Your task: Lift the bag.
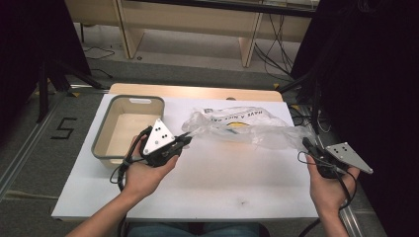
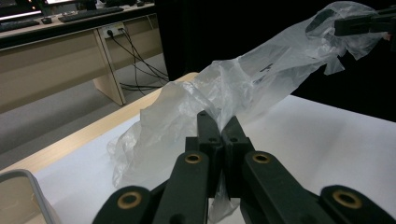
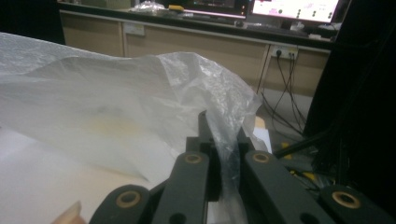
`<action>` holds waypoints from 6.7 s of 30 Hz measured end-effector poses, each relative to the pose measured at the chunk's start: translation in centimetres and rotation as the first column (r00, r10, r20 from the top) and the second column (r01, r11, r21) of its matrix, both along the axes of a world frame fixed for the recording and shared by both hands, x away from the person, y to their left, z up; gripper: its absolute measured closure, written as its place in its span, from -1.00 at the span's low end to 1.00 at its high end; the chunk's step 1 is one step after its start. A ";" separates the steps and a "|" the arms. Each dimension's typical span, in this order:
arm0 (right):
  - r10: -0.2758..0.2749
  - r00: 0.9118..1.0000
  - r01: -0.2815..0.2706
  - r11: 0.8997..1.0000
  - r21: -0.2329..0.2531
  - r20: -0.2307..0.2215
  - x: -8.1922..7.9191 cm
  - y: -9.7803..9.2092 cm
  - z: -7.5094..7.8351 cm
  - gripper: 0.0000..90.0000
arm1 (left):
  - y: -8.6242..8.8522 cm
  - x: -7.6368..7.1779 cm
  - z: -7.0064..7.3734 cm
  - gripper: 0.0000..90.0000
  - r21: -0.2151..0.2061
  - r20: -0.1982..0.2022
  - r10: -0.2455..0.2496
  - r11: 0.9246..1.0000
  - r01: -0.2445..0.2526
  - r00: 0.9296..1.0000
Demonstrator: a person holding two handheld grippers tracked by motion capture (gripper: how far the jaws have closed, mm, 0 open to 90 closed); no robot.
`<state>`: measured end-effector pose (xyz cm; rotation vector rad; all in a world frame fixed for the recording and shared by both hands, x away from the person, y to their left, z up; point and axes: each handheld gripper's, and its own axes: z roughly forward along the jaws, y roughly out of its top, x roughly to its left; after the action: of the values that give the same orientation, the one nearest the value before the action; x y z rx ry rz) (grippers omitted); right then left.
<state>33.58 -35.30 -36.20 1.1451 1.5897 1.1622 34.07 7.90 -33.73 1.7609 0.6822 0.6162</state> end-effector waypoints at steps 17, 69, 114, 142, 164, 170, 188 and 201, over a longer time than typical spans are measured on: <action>0.002 0.997 -0.003 1.000 0.012 0.075 1.1 0.9 2.4 1.00 | 0.1 0.6 1.1 0.98 -0.033 0.026 0.017 0.999 -0.016 1.000; -0.002 0.993 -0.003 0.999 0.043 0.122 1.7 1.0 4.0 1.00 | -0.7 1.0 6.9 0.98 -0.094 0.170 -0.001 0.995 0.017 0.986; 0.014 0.987 -0.023 0.998 0.057 0.158 6.3 3.8 6.3 1.00 | -0.3 5.8 6.5 0.98 -0.080 0.170 0.122 0.991 -0.110 0.978; 0.009 0.993 -0.018 0.997 0.073 0.117 9.1 5.0 4.9 1.00 | -1.1 10.2 3.9 0.98 -0.007 0.139 0.215 0.976 -0.216 0.967; -0.002 0.999 0.000 0.999 0.048 0.050 11.3 5.1 2.4 1.00 | -0.6 13.4 1.3 0.98 0.055 0.095 0.290 0.954 -0.296 0.952; -0.007 1.000 0.006 0.999 0.040 0.020 11.9 5.1 1.5 1.00 | -0.7 14.2 0.4 0.98 0.084 0.082 0.305 0.947 -0.311 0.949; -0.006 0.999 0.008 1.000 0.028 -0.052 13.0 5.3 -0.8 1.00 | -0.8 15.4 -1.7 0.98 0.142 0.033 0.322 0.936 -0.324 0.946; 0.001 0.996 0.002 1.000 0.026 -0.088 13.3 5.5 -1.4 1.00 | -1.6 15.8 -2.7 0.97 0.170 0.002 0.310 0.937 -0.305 0.951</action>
<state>46.85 -29.81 -37.63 1.2285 1.6450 1.1485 49.89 6.32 -36.40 1.8343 0.9582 0.8881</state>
